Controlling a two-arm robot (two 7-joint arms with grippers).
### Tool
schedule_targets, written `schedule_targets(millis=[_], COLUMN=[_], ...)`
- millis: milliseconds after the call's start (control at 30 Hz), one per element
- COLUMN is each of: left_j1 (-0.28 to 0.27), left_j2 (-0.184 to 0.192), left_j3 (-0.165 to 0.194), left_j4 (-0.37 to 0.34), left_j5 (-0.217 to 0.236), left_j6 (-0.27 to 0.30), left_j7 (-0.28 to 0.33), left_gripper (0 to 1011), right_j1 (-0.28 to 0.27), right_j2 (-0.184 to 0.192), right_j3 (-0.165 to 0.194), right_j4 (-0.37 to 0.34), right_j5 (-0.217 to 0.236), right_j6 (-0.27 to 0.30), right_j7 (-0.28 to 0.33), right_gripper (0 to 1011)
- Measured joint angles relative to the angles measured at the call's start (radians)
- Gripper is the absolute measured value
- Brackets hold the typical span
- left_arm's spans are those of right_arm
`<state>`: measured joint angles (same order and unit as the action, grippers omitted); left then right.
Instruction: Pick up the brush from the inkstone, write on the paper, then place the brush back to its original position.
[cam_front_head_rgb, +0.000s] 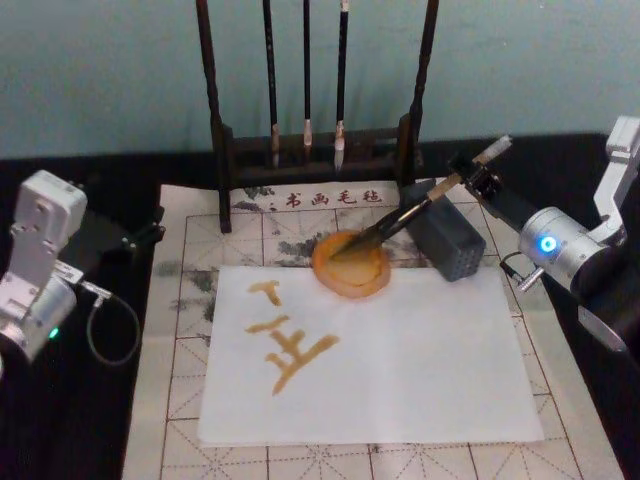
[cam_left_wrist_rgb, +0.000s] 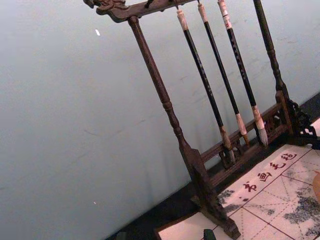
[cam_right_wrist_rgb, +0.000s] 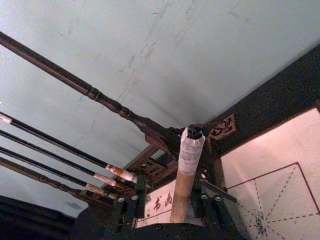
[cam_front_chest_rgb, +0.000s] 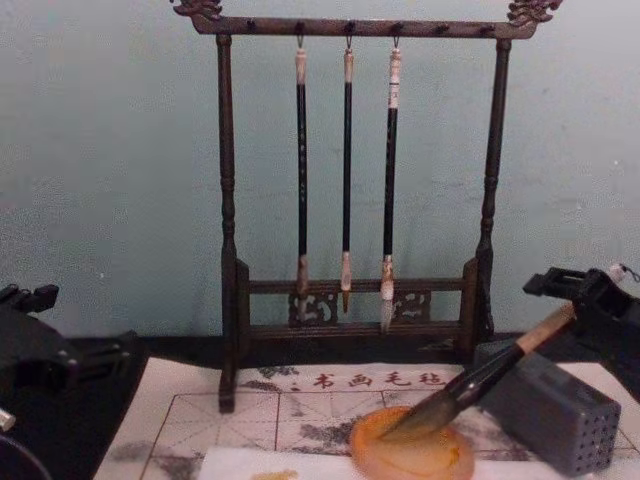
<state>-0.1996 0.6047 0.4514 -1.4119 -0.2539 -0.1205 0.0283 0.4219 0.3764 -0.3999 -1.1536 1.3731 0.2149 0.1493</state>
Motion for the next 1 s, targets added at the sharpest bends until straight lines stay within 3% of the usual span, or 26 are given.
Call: schedule_targets(millis=[133,167,233,533,1000], left_j1=[0.000,0.000,0.000,0.000,0.000], left_j2=[0.000,0.000,0.000,0.000,0.000], left_j3=[0.000,0.000,0.000,0.000,0.000], left_j4=[0.000,0.000,0.000,0.000,0.000], left_j5=[0.000,0.000,0.000,0.000,0.000], left_j6=[0.000,0.000,0.000,0.000,0.000], left_j7=[0.000,0.000,0.000,0.000,0.000], left_gripper=[1001,1001,1001,1001,1001], right_j1=[0.000,0.000,0.000,0.000,-0.002], right_j2=[0.000,0.000,0.000,0.000,0.006], right_j3=[0.000,0.000,0.000,0.000,-0.004], right_j4=[0.000,0.000,0.000,0.000,-0.004], right_j5=[0.000,0.000,0.000,-0.001,-0.001], right_j6=[0.000,0.001,0.001,0.001,-0.004], right_j7=[0.000,0.000,0.000,0.000,0.000], right_gripper=[641,708,726,1000,1002])
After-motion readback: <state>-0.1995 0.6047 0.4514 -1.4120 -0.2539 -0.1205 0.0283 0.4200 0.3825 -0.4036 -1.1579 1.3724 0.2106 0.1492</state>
